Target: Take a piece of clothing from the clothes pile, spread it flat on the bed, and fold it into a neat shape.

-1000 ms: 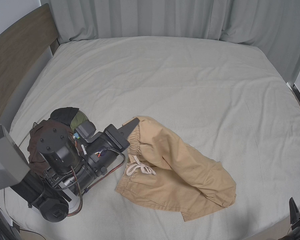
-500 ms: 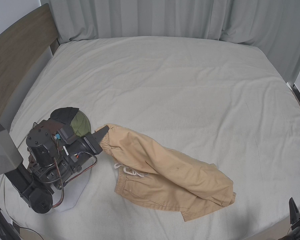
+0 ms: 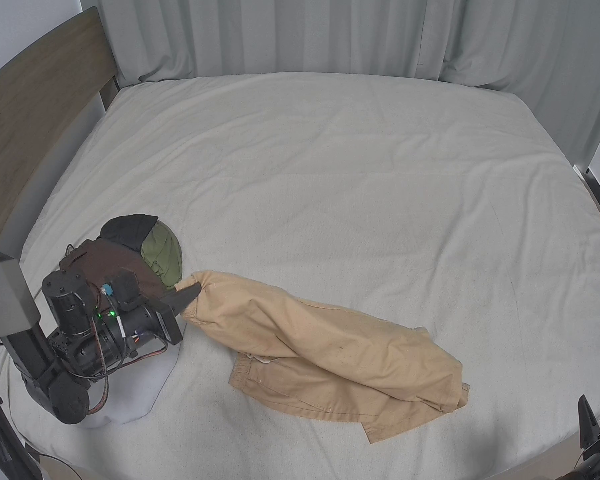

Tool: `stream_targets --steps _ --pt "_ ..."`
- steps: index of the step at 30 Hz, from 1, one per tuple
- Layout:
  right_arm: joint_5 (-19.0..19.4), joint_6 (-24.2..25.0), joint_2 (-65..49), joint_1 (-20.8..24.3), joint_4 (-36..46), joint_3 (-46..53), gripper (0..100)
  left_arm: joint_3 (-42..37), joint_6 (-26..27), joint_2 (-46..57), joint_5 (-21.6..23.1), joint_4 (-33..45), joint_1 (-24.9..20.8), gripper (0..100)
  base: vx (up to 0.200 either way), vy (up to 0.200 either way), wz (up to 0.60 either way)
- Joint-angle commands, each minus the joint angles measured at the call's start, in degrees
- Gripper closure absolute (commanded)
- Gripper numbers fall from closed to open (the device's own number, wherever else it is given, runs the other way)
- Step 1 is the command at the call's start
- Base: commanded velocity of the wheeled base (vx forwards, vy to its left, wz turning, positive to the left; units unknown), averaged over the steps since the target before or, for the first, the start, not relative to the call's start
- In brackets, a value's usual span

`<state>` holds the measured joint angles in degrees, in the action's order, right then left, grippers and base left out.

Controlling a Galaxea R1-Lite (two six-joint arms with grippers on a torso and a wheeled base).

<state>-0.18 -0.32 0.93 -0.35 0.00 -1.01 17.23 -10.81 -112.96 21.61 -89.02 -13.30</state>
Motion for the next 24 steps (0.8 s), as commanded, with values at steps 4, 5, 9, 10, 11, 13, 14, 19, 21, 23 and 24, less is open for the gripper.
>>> stream_targets --steps 4,5,9,10,11,13,14,19,21,23,24 --pt "0.0 -0.2 -0.8 0.0 -0.1 1.0 0 -2.0 3.5 -5.6 1.2 -0.1 1.9 100 0.0 0.0 0.0" --pt "0.0 -0.2 -0.8 0.0 -0.1 1.0 0 -1.8 3.5 -5.7 1.2 -0.1 1.8 100 0.0 0.0 0.0" --pt "0.0 -0.3 -0.8 0.1 -0.1 1.0 0 -1.1 3.5 -5.8 1.1 -0.1 1.8 100 0.0 0.0 0.0" --pt "0.0 -0.3 -0.8 0.1 -0.1 1.0 0 -1.1 3.5 -5.8 1.1 -0.1 1.7 100 0.0 0.0 0.0" --pt "0.0 -0.4 -0.8 0.1 -0.1 1.0 0 -1.1 3.5 -6.0 1.1 -0.1 1.9 100 0.0 0.0 0.0" --pt "0.0 -0.4 -0.8 0.1 -0.1 1.0 0 -1.0 3.4 -6.1 1.1 -0.1 2.0 100 0.0 0.0 0.0" --pt "0.1 -0.4 -0.8 0.1 -0.1 1.0 0 -1.0 3.4 -6.2 1.1 -0.1 2.0 100 0.0 0.0 0.0" --pt "0.1 -0.5 -0.8 0.1 -0.1 1.0 0 -1.1 3.4 -7.0 1.1 -0.1 1.7 100 0.0 0.0 0.0" --pt "0.0 -0.2 -0.8 0.1 -0.1 1.0 0 -1.2 3.4 -7.5 1.1 -0.1 1.8 100 0.0 0.0 0.0" --pt "0.0 0.0 -0.8 0.0 -0.1 1.0 0 -1.2 3.4 -8.0 0.9 -0.1 1.8 100 0.0 0.0 0.0" --pt "0.0 0.1 -0.8 0.0 0.0 1.0 0 -1.2 3.4 -8.4 0.8 -0.1 1.8 100 0.0 0.0 0.0"
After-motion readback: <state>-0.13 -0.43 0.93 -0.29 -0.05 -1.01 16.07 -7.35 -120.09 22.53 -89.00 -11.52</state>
